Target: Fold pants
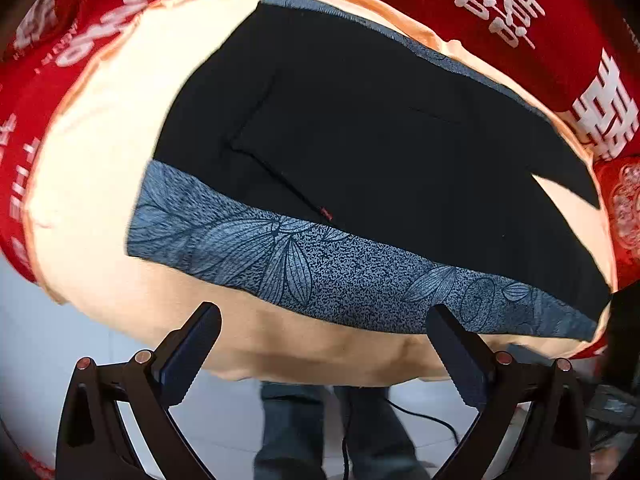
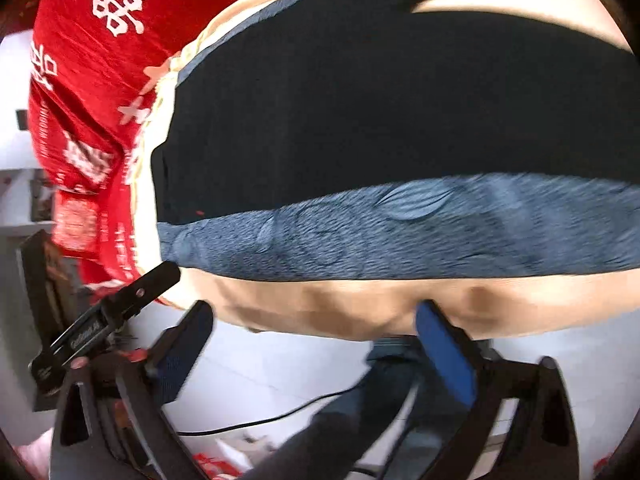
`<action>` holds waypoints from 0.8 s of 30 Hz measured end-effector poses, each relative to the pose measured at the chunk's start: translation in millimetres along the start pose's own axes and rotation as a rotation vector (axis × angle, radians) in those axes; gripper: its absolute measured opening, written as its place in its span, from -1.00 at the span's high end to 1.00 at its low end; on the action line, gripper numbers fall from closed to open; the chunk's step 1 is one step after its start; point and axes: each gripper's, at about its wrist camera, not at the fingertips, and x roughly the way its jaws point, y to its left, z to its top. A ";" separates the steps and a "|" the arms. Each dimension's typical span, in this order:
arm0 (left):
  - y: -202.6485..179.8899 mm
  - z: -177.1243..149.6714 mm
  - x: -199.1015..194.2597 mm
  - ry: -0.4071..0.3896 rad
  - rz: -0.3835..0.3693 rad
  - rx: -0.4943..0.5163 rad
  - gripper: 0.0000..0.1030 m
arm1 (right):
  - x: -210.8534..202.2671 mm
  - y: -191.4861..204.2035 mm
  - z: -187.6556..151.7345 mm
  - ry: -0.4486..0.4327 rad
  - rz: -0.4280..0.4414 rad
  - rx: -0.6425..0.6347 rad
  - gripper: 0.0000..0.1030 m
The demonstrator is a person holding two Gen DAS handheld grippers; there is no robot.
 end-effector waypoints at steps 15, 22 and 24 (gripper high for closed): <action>35.5 -13.8 37.2 0.071 -0.191 -0.090 -0.79 | 68.8 -14.0 7.5 -0.049 0.292 0.134 -0.18; 39.4 8.9 45.5 0.082 -0.347 -0.235 -0.79 | 26.8 14.6 20.9 -0.122 0.380 0.073 -0.17; 39.5 10.9 49.5 0.085 -0.363 -0.282 -0.79 | 21.8 17.5 23.3 -0.127 0.396 0.076 -0.17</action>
